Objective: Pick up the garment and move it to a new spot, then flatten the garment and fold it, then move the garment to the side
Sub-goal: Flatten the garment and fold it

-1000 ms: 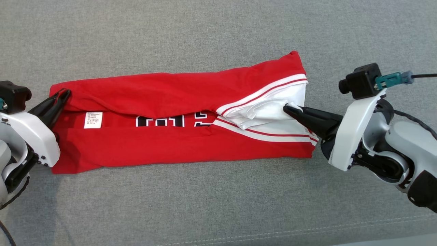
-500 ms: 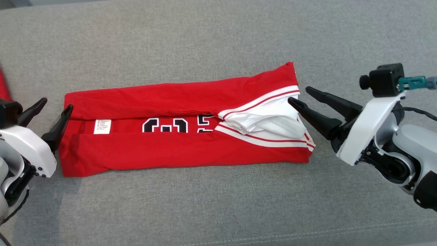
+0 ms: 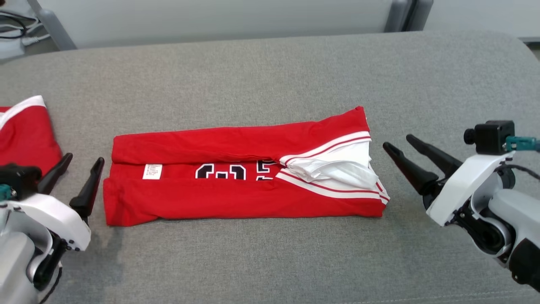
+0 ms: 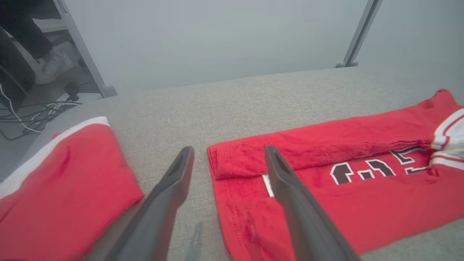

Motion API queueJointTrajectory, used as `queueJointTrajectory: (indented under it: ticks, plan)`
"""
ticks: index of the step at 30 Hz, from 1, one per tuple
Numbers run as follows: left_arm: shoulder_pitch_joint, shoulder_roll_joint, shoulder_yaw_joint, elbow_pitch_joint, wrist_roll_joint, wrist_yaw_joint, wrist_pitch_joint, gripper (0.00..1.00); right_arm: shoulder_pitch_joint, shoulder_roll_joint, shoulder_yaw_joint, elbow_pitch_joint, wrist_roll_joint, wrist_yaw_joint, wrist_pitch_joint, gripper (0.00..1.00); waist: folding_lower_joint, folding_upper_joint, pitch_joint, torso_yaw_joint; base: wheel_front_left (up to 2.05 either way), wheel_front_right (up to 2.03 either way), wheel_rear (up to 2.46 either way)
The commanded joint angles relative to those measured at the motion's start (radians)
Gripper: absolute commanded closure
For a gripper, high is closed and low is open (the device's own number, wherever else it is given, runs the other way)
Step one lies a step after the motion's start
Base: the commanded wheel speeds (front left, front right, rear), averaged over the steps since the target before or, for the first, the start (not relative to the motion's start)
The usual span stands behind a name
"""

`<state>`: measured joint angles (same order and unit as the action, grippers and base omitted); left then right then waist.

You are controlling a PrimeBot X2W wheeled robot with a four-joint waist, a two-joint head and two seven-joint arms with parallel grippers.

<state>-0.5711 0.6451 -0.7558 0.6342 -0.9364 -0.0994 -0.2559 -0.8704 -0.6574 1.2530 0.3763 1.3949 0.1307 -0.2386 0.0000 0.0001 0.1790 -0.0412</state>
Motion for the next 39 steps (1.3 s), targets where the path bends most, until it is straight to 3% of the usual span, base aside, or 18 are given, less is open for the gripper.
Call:
queueJointTrajectory:
  ticks: [1,5,10,23,34,39]
  plan:
    - [0.014,0.037,0.081,-0.037,0.042,0.025,-0.006,0.0,0.055,-0.004,-0.018,0.01,-0.02,0.0,-0.018,0.0,0.0,-0.0001,-0.025,0.007,0.0,0.0,0.0]
    - [0.106,-0.002,0.198,-0.106,0.111,0.065,-0.006,0.0,0.094,0.023,-0.083,0.057,-0.063,0.0,-0.022,0.0,0.0,-0.0001,-0.046,0.008,0.0,0.0,0.0]
    - [0.226,-0.07,0.321,-0.191,0.191,0.111,-0.006,0.0,0.176,0.076,-0.232,0.111,-0.175,0.0,-0.023,0.0,0.0,-0.0001,-0.073,0.008,0.0,0.0,0.0]
    - [0.448,-0.245,0.587,-0.359,0.367,0.153,-0.006,0.0,0.356,0.207,-0.518,0.178,-0.427,0.0,-0.023,0.0,0.0,-0.0001,-0.084,-0.001,0.0,0.0,0.0]
    - [0.521,-0.401,0.676,-0.395,0.534,0.102,-0.006,0.0,0.415,0.313,-0.722,0.215,-0.599,0.0,-0.023,0.0,0.0,-0.0001,-0.058,0.033,0.0,0.0,0.0]
    - [0.494,-0.427,0.715,-0.341,0.575,0.035,-0.006,0.0,0.417,0.366,-0.77,0.267,-0.648,0.0,-0.023,0.0,0.0,-0.0001,-0.042,0.045,0.0,0.0,0.0]
